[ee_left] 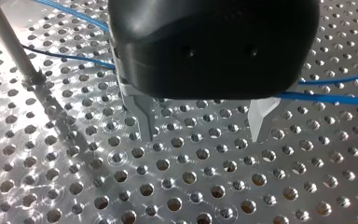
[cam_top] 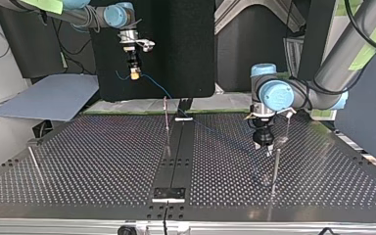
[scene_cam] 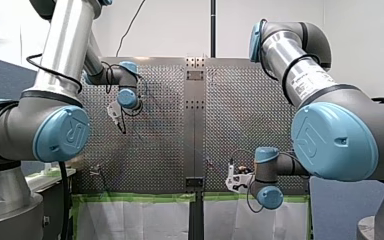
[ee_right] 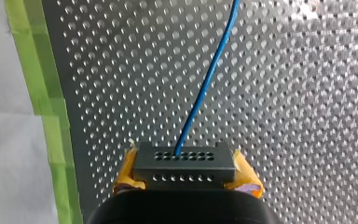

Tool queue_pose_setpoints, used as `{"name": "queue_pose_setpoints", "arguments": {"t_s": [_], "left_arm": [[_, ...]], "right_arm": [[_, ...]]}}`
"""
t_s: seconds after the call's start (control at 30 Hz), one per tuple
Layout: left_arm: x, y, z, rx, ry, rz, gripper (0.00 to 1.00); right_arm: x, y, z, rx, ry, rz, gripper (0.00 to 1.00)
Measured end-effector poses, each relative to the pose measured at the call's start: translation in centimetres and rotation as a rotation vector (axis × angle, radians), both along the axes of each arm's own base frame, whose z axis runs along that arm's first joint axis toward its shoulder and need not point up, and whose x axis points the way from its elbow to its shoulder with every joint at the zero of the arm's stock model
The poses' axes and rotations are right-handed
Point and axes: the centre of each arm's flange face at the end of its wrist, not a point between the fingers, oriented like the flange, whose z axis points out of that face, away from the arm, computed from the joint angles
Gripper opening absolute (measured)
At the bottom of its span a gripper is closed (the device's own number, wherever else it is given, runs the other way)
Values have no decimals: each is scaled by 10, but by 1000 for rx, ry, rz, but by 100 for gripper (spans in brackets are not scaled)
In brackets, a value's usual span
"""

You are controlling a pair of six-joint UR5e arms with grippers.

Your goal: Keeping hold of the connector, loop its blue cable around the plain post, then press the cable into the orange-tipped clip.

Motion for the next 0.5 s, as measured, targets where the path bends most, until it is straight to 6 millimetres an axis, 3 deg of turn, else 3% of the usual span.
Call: {"name": "queue_pose_setpoints", "arguments": {"t_s": [0.5], "left_arm": [[-2, 3, -2, -13, 22, 11, 100]], "right_arm": [[20, 4, -2, 3, 51, 162, 0]]}}
